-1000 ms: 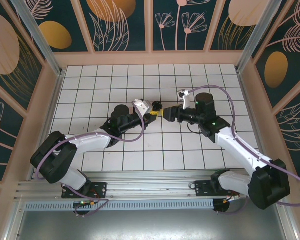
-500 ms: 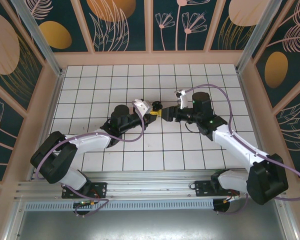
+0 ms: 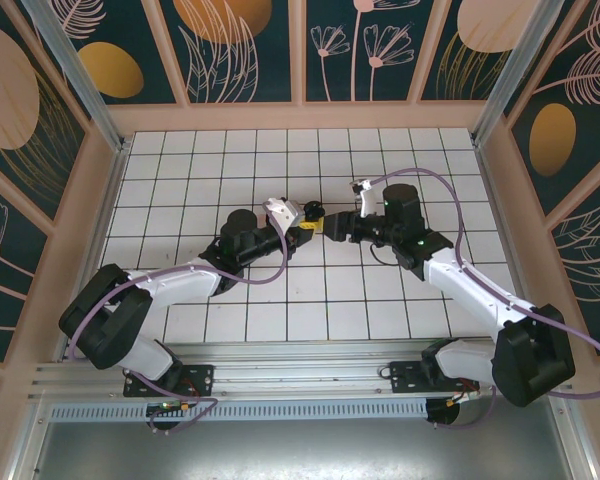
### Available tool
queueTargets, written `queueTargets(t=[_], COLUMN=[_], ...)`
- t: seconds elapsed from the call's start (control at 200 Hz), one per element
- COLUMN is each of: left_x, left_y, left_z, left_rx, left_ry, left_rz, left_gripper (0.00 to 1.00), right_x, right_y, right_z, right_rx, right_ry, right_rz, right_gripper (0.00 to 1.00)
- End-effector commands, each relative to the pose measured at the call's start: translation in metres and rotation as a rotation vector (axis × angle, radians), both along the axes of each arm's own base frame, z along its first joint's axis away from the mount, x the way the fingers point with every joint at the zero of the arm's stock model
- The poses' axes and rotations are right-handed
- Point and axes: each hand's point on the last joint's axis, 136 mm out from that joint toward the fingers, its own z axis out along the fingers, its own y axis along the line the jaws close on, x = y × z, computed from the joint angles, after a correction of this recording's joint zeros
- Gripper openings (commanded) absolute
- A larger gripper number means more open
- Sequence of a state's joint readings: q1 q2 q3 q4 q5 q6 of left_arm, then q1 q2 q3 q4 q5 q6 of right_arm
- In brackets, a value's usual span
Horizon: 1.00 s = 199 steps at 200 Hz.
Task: Insert wireless bluetooth earbuds into charging case
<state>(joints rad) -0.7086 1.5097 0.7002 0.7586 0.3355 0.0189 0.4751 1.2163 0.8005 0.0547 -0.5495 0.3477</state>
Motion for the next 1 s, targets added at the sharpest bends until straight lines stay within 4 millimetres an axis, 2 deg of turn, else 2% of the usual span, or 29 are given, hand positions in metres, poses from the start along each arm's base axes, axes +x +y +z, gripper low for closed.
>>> queueTargets(t=[0.0, 0.681, 0.786, 0.991], left_x=[-0.007, -0.013, -0.018, -0.037], left_y=[-0.001, -0.002, -0.004, -0.014], left_z=[0.018, 0.022, 0.021, 0.021], left_rx=[-0.044, -0.051, -0.045, -0.041], left_ry=[-0.051, -0.059, -0.060, -0.064], left_rz=[-0.031, -0.058, -0.090, -0.224], left_gripper=[0.09, 0.09, 0.09, 0.10], right_x=[0.007, 0.012, 0.005, -0.018], right_y=[-0.009, -0.013, -0.016, -0.019], right_z=[0.014, 0.022, 0.031, 0.065], right_rx=[0.016, 0.049, 0.067, 0.197], right_ry=[-0.044, -0.061, -0.091, -0.146], right_rz=[-0.047, -0.057, -0.026, 0.160], right_gripper=[0.63, 0.62, 0.63, 0.64])
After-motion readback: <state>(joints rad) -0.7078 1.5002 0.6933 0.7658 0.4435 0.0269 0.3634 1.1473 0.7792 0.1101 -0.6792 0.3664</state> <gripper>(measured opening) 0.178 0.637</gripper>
